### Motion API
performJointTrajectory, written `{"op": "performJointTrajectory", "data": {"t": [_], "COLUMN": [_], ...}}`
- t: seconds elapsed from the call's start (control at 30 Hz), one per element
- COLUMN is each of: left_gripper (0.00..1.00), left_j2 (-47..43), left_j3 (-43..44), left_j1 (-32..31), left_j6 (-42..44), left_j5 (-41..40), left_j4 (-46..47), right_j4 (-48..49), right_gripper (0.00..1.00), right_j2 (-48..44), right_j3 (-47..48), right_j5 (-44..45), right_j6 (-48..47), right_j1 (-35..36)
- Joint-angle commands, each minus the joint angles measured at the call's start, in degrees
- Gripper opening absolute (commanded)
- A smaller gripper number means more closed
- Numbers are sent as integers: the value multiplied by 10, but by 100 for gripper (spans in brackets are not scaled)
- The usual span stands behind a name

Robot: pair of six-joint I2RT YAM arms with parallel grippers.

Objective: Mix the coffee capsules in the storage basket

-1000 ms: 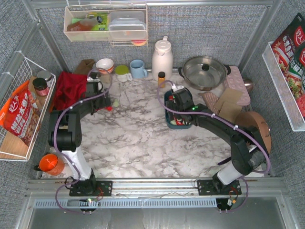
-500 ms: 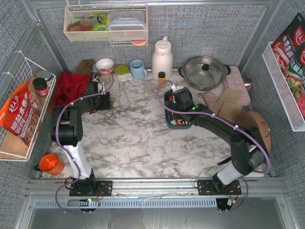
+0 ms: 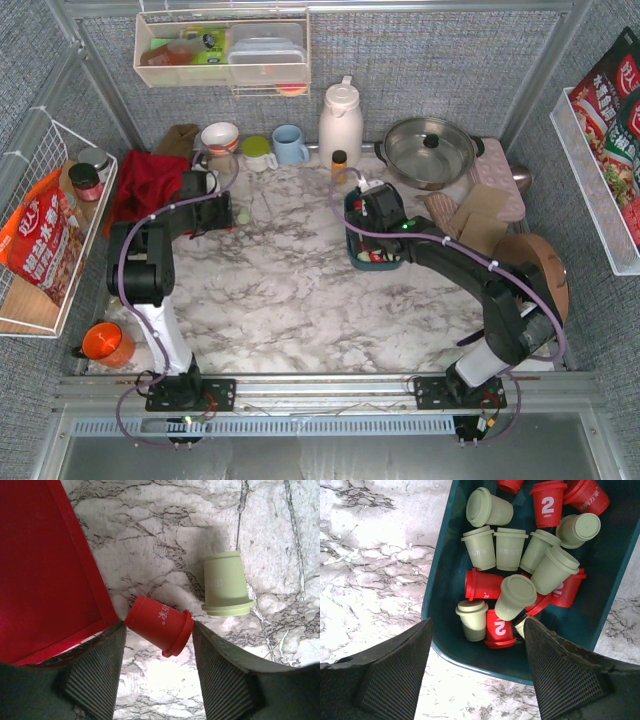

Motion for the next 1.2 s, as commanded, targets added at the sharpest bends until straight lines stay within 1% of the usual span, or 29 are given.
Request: {"op": "performJointTrajectory", "data": {"t": [0.0, 0.07, 0.2, 0.37, 0.57, 0.7, 0.83, 0.97, 1.07, 1.17], "left_gripper": [67, 70, 71, 71, 64, 53, 51, 50, 51, 51], "left_j2": [12, 25, 34, 44, 39, 26, -24, -91, -151, -213], "left_j3": [19, 26, 30, 43, 25, 6, -32, -74, -110, -156], "left_j1": [-1, -2, -2, -2, -8, -17, -35, -71, -112, -169], "left_j6": [11, 18, 29, 54, 46, 37, 18, -7, -26, -32], "left_j5": [-16, -22, -25, -4, 4, 0, 2, 5, 6, 4], "left_j4": [-53, -64, -67, -74, -68, -61, -28, 17, 60, 131], "right_j4": [-6, -8, -9, -16, -18, -21, -26, -28, -29, -25], "right_gripper": [78, 78, 78, 78, 78, 78, 78, 78, 78, 78], "right_j2": [4, 7, 12, 18, 19, 19, 4, -23, -50, -81], "right_j3": [8, 10, 14, 19, 21, 22, 23, 20, 17, 14], "right_j5": [-8, -11, -16, -23, -22, -28, -30, -41, -66, -87], "right_j6": [2, 2, 2, 2, -1, 1, 1, 6, 15, 26], "right_j1": [-1, -1, -1, -1, -1, -1, 0, 1, 2, 3]}}
